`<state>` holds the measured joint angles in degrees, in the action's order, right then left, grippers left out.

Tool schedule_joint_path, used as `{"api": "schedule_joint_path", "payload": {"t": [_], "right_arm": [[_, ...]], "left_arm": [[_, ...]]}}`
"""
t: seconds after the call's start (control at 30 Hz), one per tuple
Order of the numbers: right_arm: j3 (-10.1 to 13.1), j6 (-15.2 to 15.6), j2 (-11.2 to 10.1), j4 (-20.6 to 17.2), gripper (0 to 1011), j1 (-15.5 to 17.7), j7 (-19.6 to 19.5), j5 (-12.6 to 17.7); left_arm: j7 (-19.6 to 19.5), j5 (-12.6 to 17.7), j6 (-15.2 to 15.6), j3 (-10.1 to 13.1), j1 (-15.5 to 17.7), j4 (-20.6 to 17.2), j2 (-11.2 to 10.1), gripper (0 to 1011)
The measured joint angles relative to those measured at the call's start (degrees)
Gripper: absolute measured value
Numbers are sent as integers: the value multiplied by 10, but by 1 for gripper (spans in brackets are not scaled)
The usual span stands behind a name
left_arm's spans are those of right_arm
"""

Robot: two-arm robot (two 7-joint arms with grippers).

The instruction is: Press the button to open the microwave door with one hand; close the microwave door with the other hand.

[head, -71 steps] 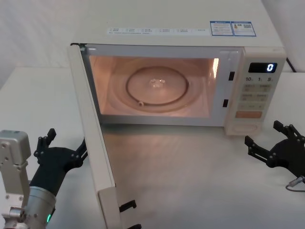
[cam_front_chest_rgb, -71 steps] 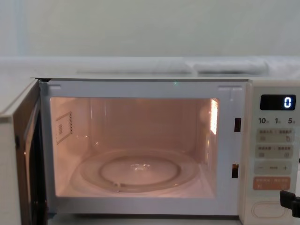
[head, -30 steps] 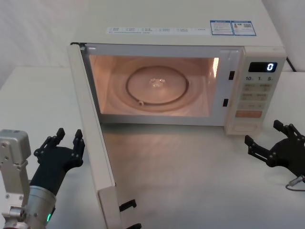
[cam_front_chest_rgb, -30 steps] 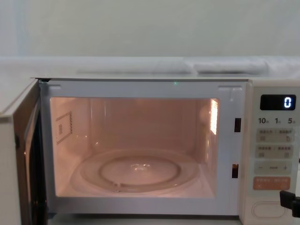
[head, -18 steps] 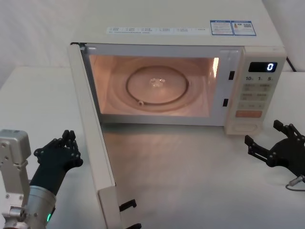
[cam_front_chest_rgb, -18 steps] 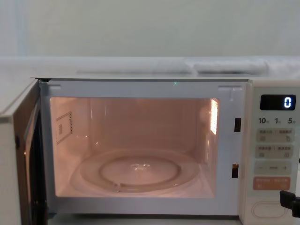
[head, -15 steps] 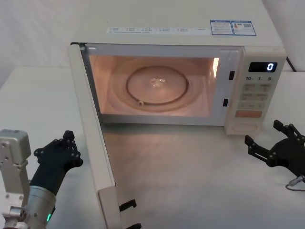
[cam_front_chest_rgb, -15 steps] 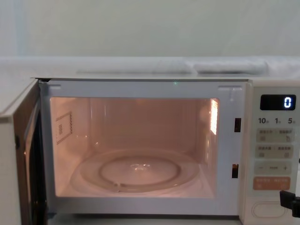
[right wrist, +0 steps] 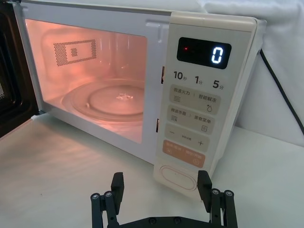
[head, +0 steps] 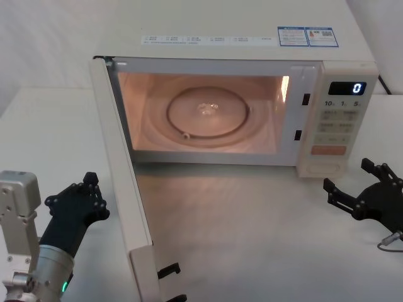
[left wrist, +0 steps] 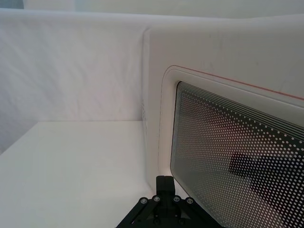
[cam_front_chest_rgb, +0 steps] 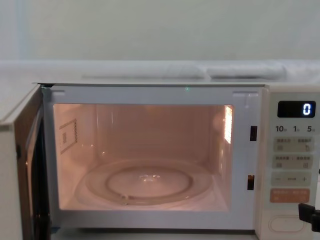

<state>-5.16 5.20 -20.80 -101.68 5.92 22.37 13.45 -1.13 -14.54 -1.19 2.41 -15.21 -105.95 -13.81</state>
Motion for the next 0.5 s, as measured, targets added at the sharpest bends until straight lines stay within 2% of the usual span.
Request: {"api": "schedule_joint_path", "payload": {"t": [0.5], "right_arm": [[0, 0, 0, 0, 1000, 0, 0, 0]], "left_arm": [[0, 0, 0, 0, 0, 0, 0, 0]]}}
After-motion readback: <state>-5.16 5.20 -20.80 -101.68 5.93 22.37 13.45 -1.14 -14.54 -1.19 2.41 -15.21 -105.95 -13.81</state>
